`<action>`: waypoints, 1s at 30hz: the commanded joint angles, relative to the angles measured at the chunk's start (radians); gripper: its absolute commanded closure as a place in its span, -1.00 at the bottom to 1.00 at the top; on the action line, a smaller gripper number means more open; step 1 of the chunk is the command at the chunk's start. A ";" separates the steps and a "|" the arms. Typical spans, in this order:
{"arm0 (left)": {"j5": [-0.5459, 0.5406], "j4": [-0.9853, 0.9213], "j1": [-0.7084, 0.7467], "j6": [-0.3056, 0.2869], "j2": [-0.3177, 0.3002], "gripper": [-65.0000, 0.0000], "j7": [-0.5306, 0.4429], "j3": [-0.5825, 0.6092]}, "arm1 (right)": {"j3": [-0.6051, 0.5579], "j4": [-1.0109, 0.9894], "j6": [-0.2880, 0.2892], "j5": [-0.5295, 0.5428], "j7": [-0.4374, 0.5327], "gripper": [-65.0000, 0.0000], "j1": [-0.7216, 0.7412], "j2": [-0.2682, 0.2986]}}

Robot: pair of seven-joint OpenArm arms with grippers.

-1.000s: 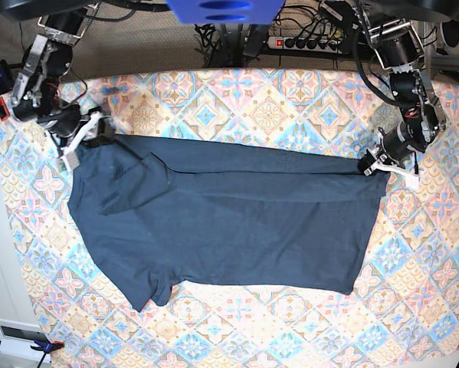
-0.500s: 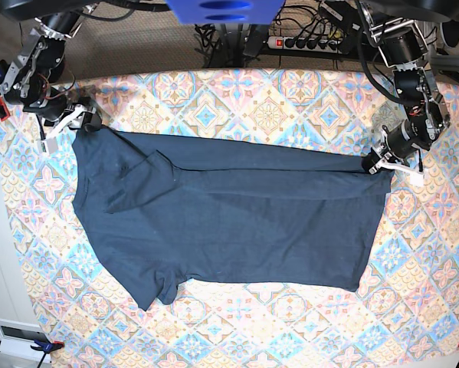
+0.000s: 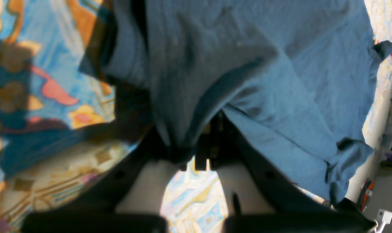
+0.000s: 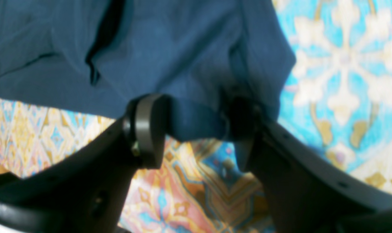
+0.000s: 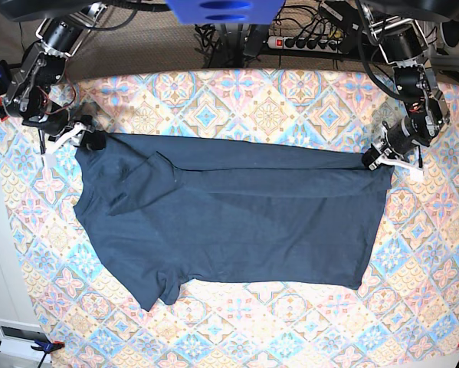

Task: Layout the t-shirt on the table in an organized manner, then fold the t-shirt properly
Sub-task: 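Pull the shirt edge taut between both grippers, then drag the shirt edge with both grippers away from the hem to flatten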

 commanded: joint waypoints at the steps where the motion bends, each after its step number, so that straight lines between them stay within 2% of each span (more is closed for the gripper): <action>1: -0.016 0.016 -0.010 -0.006 -0.017 1.00 -0.008 -0.003 | 0.002 0.005 -0.008 -0.022 0.005 0.03 0.027 0.016; 3: -0.016 0.016 -0.010 -0.006 -0.017 1.00 -0.008 -0.003 | 0.002 0.001 -0.008 -0.022 0.005 0.14 0.043 0.016; 4: -0.016 0.016 -0.010 -0.006 -0.017 1.00 -0.008 -0.003 | 0.002 0.001 -0.008 -0.022 0.005 0.26 0.043 0.016; 7: -0.016 0.026 0.010 -0.006 -0.017 1.00 -0.008 -0.005 | 0.002 0.001 -0.008 -0.022 0.005 0.77 0.043 0.016; 9: -0.016 0.069 0.025 -0.006 -0.017 1.00 -0.008 -0.005 | 0.002 0.001 -0.008 -0.022 0.001 1.00 0.041 0.016; 15: -0.008 0.208 0.106 -0.006 -0.021 1.00 -0.008 -0.008 | 0.002 0.045 -0.008 -0.015 -0.004 0.98 -0.019 0.016; 16: -0.014 0.222 0.123 -0.006 -0.040 1.00 -0.008 -0.008 | 0.002 0.065 -0.008 -0.015 -0.004 0.98 -0.039 0.016; 23: -0.017 0.234 0.215 -0.006 -0.110 1.00 -0.016 -0.011 | 0.002 0.183 -0.008 -0.015 -0.004 0.98 -0.146 0.017; 27: -0.017 0.236 0.254 -0.006 -0.118 1.00 -0.018 -0.019 | 0.002 0.240 -0.008 -0.015 -0.005 0.98 -0.183 0.017; 30: -0.017 0.237 0.281 -0.006 -0.119 1.00 -0.011 -0.066 | 0.002 0.272 -0.008 -0.015 -0.012 0.98 -0.212 0.017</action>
